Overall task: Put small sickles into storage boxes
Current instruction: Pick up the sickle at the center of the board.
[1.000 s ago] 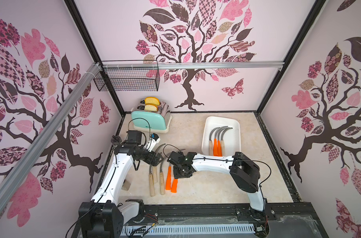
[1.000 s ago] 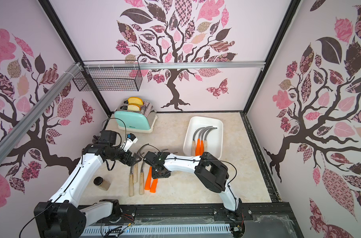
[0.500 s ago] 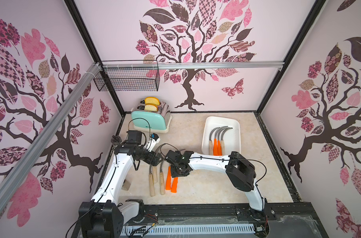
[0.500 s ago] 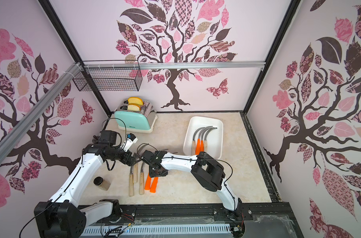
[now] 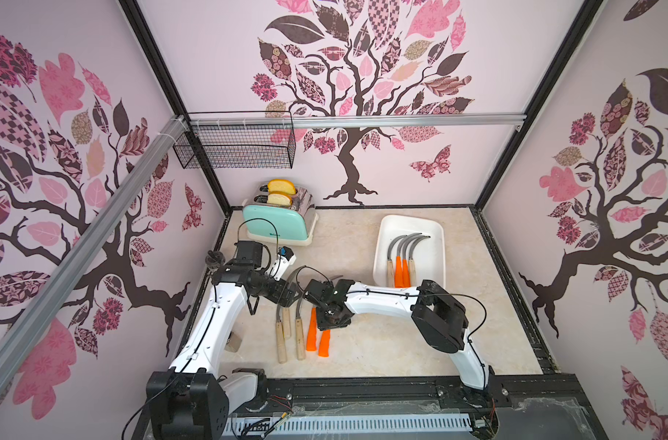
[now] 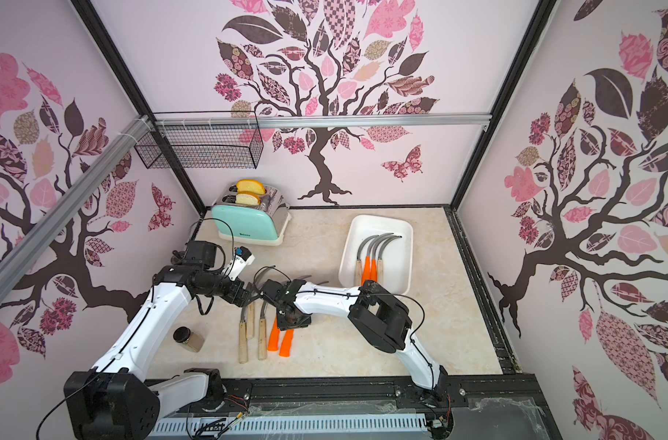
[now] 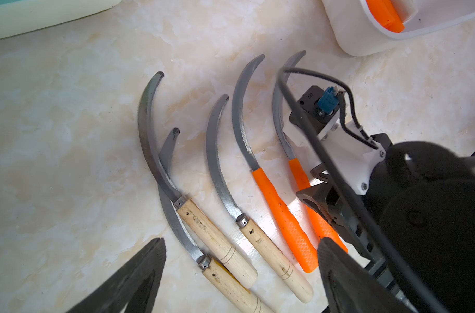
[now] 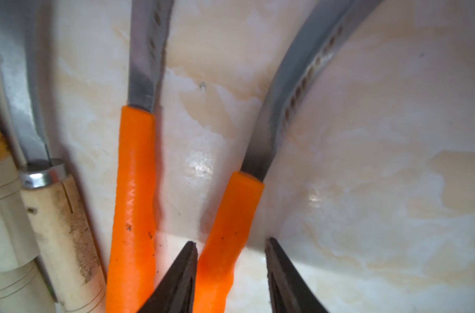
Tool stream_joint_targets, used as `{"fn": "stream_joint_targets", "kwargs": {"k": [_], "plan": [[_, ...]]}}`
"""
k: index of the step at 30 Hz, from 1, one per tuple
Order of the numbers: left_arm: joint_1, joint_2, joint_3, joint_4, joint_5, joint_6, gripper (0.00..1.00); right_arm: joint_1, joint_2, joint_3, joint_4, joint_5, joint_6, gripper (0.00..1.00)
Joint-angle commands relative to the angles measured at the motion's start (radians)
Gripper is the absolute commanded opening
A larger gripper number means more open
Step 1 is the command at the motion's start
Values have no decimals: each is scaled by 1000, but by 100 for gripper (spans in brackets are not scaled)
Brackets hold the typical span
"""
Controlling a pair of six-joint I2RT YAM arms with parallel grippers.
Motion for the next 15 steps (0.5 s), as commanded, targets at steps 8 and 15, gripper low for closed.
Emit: {"fn": "stream_joint_targets", "kwargs": {"k": [8, 15], "plan": [[7, 12, 22, 10, 10, 16, 92, 8, -16, -66, -123, 74, -27, 40], [11, 13, 16, 8, 8, 20, 92, -5, -65, -178, -86, 63, -18, 36]]}}
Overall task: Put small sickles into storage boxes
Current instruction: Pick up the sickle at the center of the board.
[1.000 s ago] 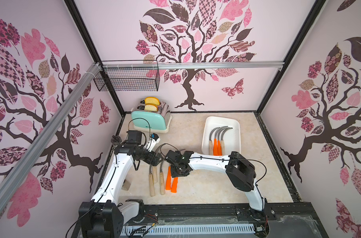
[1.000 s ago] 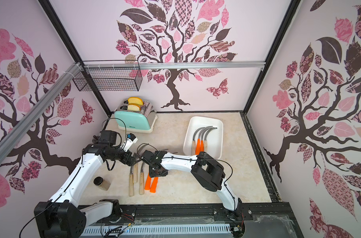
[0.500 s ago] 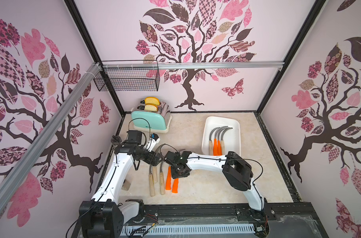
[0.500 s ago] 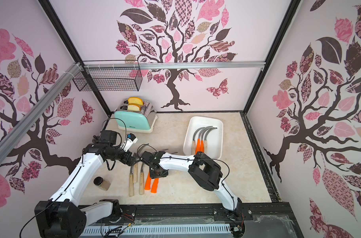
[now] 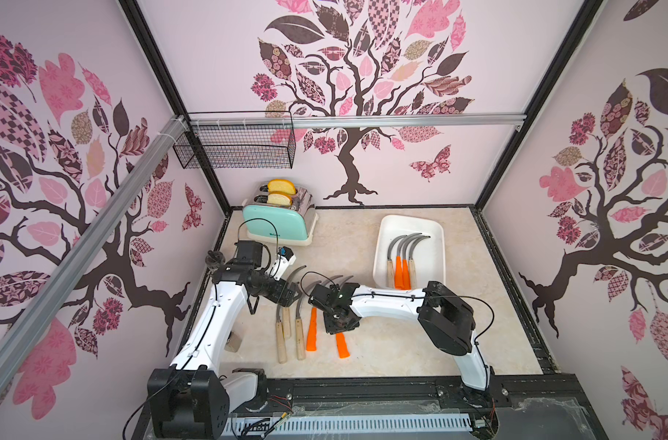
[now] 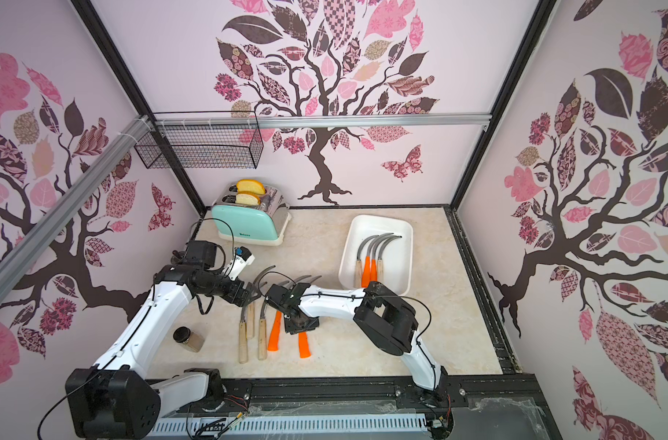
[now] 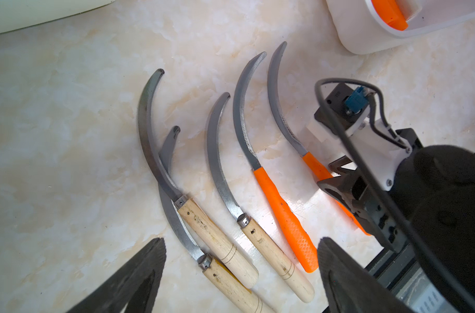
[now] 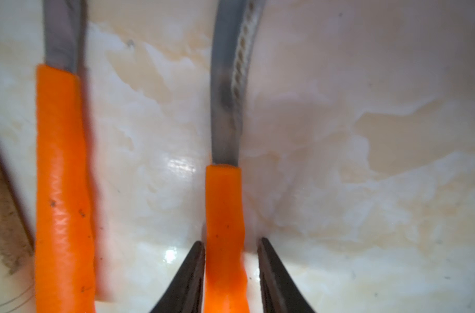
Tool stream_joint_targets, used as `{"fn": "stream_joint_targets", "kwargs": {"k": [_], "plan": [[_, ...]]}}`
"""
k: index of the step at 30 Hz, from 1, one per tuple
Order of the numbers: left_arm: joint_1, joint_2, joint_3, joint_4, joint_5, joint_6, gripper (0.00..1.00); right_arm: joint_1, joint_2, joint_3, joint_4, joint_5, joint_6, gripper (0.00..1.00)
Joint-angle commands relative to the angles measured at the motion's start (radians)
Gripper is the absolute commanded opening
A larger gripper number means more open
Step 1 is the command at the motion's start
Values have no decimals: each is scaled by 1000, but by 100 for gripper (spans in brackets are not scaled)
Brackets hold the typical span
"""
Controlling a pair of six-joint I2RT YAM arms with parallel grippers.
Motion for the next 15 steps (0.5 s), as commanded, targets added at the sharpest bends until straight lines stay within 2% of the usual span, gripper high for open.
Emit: {"fn": "stream_joint_targets", "kwargs": {"k": [1, 15], "plan": [[5, 6, 15, 8, 8, 16, 92, -9, -1, -72, -51, 9, 0, 35], [26, 22, 27, -3, 8, 20, 92, -26, 7, -113, -35, -14, -50, 28]]}}
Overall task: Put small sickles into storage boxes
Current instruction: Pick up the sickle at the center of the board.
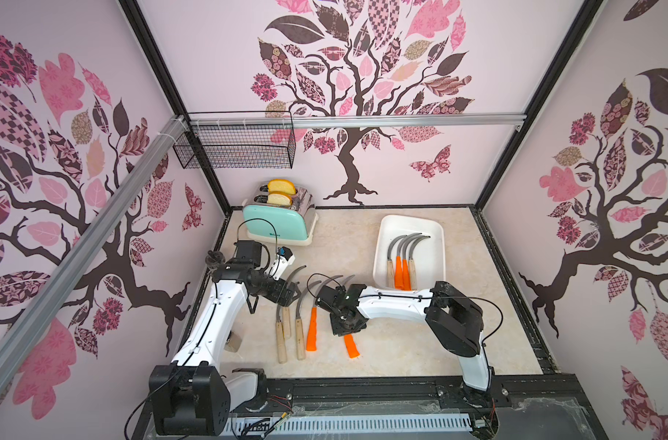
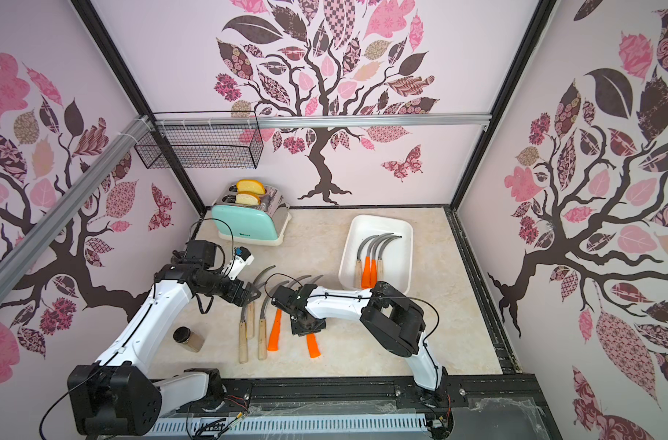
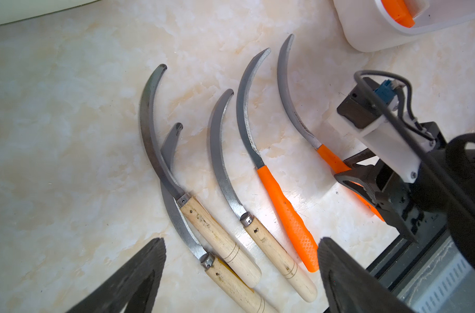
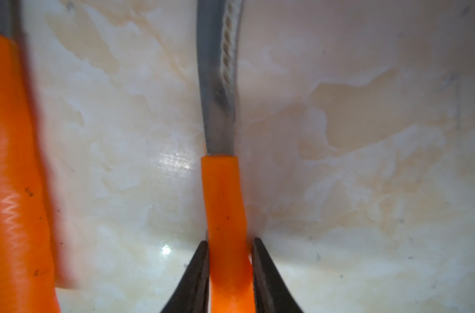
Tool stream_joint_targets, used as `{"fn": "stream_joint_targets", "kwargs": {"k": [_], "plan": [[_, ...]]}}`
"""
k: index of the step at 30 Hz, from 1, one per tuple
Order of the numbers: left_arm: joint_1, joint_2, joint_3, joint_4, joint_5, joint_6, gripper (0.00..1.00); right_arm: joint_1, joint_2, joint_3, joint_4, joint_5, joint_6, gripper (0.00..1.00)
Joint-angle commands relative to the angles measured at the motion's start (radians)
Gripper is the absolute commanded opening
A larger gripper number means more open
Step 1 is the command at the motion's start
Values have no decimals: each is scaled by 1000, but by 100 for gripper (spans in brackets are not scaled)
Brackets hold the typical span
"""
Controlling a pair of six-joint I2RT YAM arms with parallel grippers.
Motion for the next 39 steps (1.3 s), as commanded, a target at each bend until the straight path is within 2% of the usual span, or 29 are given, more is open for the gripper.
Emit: {"fn": "stream_joint_targets", "kwargs": {"k": [1, 19, 39], "plan": [[11, 5, 27, -1, 8, 9, 92, -12, 54, -41, -52, -8, -31, 27], [13, 35, 45, 13, 0, -10, 92, -48, 16, -36, -53, 30, -134, 10], [14, 75, 68, 37, 4, -39, 92, -58, -88, -9, -106, -12, -217, 8]]}}
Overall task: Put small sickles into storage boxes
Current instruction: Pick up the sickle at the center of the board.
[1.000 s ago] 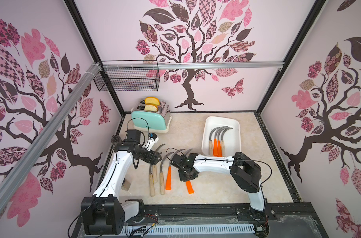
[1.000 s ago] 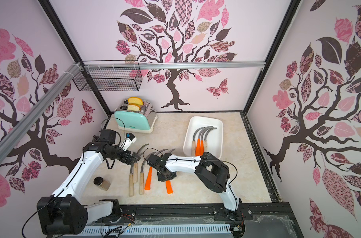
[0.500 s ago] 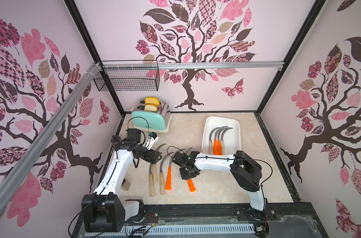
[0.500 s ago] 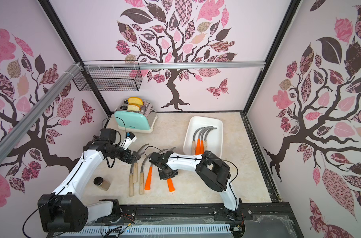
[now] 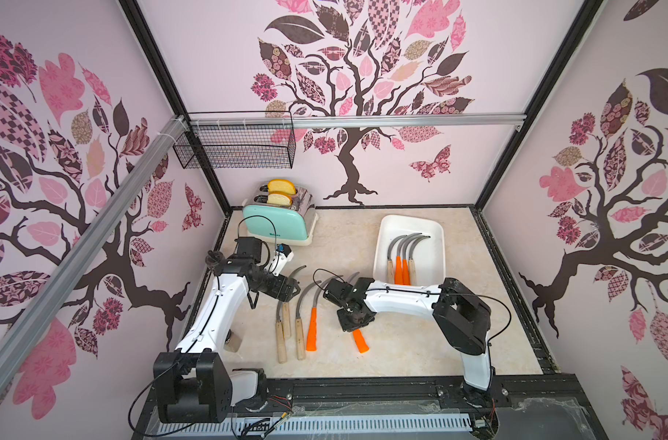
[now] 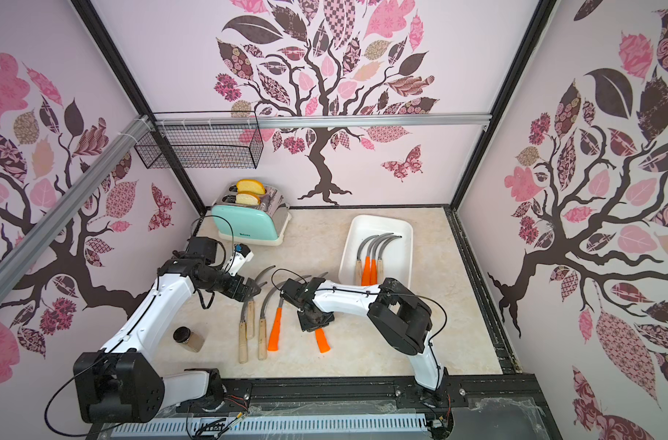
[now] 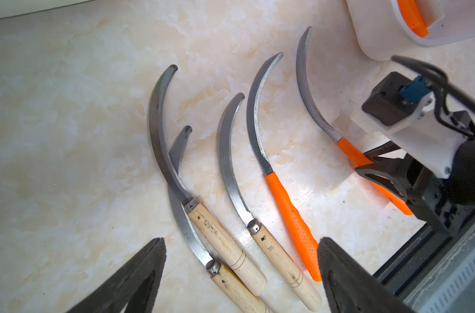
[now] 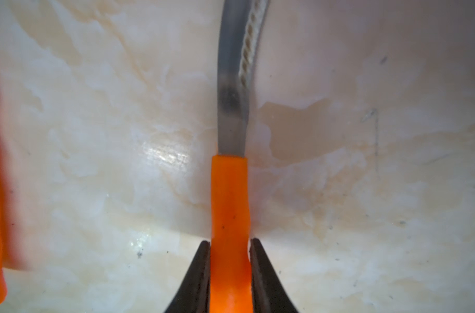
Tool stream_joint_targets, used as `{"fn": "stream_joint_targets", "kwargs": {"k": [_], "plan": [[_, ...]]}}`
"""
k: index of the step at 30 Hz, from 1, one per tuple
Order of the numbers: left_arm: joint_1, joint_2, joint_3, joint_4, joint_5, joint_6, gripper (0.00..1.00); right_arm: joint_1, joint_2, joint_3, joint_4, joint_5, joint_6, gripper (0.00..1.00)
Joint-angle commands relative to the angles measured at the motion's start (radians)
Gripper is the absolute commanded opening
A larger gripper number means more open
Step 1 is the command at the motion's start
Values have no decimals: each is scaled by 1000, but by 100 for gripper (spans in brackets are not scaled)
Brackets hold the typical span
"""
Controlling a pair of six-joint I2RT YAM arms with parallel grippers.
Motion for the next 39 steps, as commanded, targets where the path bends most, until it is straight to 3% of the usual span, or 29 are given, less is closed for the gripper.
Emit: {"fn": "stream_joint_targets", "kwargs": {"k": [1, 19, 29, 39], "plan": [[4, 11, 33, 17, 10, -11, 92, -4, -33, 27, -60, -15, -37, 8], [4, 15, 26, 22, 5, -14, 92, -24, -15, 38, -41, -37, -75, 7], [4, 23, 21, 24, 3, -7, 92, -31, 10, 26, 7, -23, -69, 0], [5, 33, 19, 35, 2, -9, 92, -41, -49, 28, 11, 30, -64, 0]]}}
